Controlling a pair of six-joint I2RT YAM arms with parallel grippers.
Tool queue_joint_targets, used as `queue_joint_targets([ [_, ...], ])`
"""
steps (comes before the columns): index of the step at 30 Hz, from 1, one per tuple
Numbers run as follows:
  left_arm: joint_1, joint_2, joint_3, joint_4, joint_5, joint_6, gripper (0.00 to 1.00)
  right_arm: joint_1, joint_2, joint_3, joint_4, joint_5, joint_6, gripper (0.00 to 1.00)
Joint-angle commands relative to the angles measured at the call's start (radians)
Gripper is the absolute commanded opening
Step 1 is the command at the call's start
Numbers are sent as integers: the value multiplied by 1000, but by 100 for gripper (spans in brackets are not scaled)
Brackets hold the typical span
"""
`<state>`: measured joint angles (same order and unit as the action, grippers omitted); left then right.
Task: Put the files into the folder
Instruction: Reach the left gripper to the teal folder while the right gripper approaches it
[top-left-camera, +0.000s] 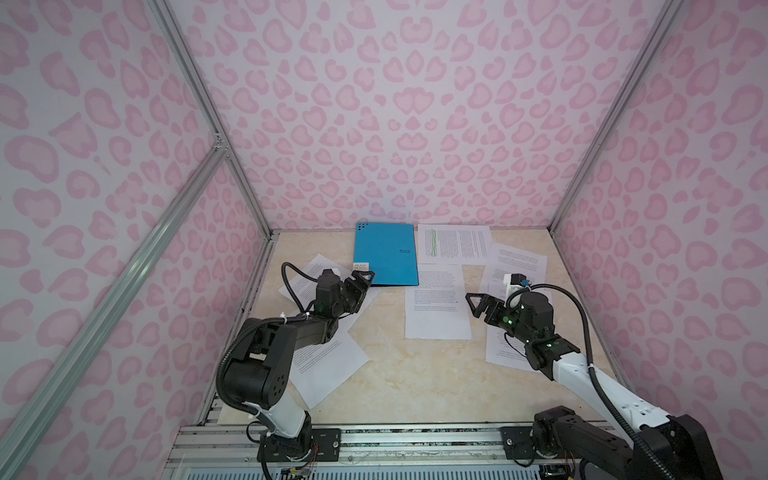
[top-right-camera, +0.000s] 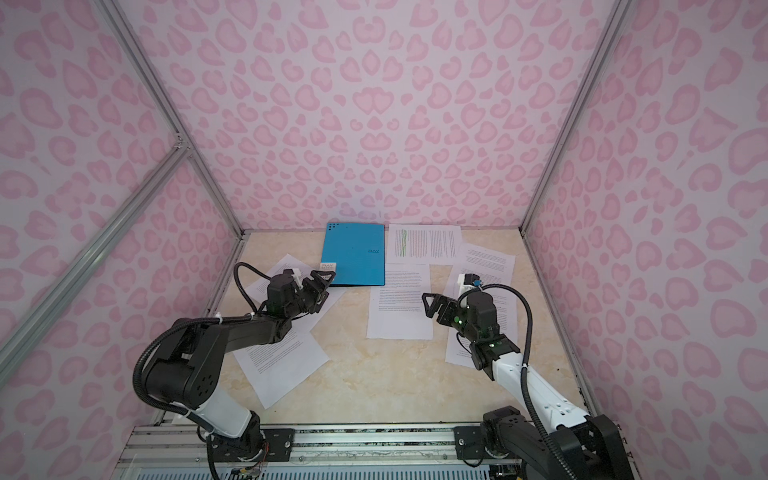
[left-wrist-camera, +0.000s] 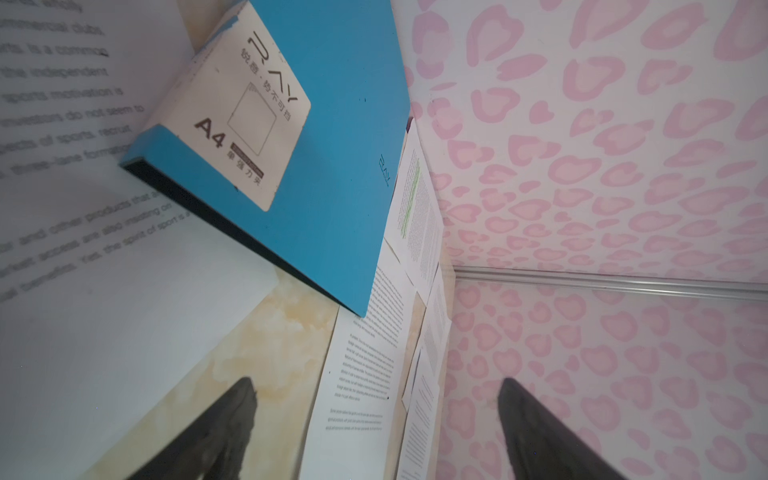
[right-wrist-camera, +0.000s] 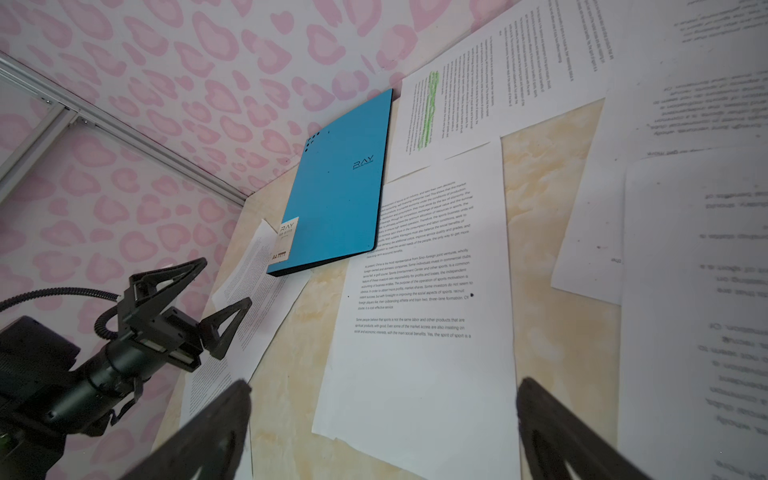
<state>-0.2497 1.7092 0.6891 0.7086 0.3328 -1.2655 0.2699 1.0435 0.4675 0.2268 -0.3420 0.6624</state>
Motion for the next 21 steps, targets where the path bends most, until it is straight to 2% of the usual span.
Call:
queue_joint_targets([
  [1, -2, 100, 48, 130, -21, -66, 90, 1, -12, -6, 60, -23, -7, 99],
  [10, -5, 293, 139, 232, -41, -112, 87, 6, 11, -42, 180, -81, 22, 99],
  [21, -4, 404, 210, 320, -55, -133, 84, 14, 44, -46, 229, -108, 40, 99],
])
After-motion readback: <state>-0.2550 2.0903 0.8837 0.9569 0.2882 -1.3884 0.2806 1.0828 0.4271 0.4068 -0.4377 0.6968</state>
